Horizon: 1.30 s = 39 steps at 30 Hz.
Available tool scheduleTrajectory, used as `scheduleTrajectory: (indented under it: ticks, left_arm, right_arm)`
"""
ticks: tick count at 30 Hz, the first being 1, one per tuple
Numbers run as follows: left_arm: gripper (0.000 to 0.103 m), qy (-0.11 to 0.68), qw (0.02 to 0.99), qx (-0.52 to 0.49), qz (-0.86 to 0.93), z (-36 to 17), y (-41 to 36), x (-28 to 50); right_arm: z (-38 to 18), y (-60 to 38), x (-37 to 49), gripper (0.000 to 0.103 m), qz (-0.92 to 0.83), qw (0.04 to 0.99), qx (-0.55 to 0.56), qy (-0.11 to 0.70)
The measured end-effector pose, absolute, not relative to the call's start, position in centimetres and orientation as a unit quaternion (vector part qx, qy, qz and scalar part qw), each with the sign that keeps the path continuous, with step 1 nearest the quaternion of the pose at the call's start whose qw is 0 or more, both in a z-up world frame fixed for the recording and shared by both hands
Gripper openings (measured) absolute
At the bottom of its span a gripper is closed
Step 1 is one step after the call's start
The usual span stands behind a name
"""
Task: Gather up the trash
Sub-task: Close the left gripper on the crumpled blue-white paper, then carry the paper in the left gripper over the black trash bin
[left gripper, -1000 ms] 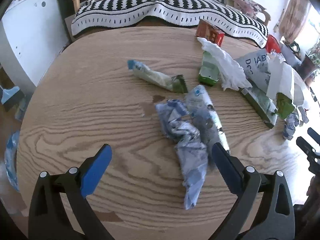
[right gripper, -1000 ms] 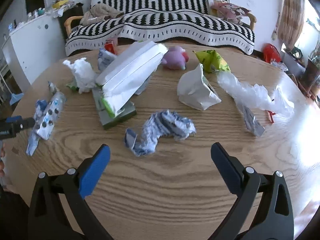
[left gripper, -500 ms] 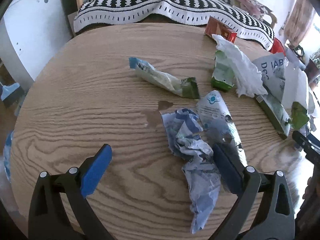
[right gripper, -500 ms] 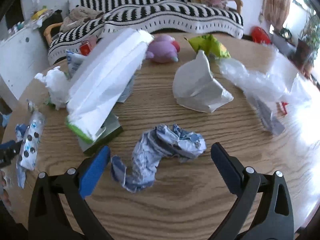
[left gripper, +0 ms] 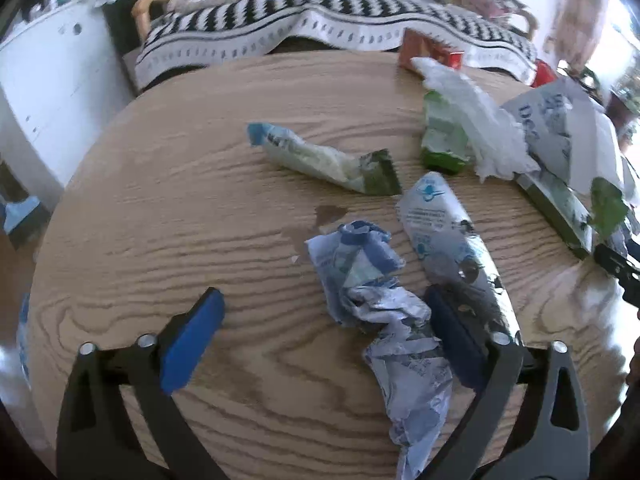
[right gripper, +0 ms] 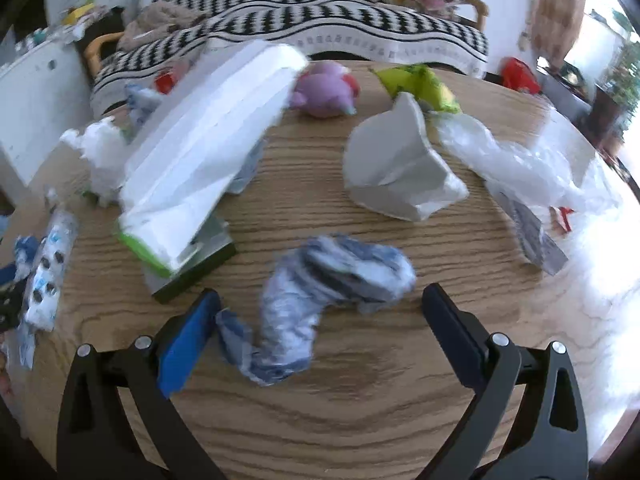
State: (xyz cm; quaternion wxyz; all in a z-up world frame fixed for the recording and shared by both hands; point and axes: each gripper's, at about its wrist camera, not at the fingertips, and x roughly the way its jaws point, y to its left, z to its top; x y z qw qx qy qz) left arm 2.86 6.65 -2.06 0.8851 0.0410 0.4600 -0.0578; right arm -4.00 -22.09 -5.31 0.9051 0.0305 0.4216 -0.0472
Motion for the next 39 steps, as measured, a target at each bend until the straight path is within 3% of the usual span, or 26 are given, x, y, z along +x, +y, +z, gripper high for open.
scheduleTrajectory:
  ticks: [1, 2, 15, 39]
  left_arm:
    - [0.036, 0.447, 0.891, 0.046, -0.06, -1.7, 6.6, 2.6]
    - [0.03, 0.443, 0.894, 0.047, -0.048, -1.5, 6.7, 2.6]
    - [0.028, 0.407, 0.904, -0.066, -0.109, 3.4, 8.6, 1.1]
    - [0.028, 0.421, 0.9, -0.078, -0.081, 4.7, 9.3, -3.3]
  right_arm:
    - [-5.0, -22.1, -4.3, 0.045, -0.047, 0.907, 0.03, 0.417]
    - [-4.9, -22.5, -4.5, 0.039, -0.042, 0.907, 0.046, 0.418]
    - [-0.9, -24.1, -8.1, 0.035, -0.029, 0.927, 0.094, 0.363]
    - [-1.3, -21.3, -9.1, 0.036, 0.0, 0.937, 0.055, 0.344]
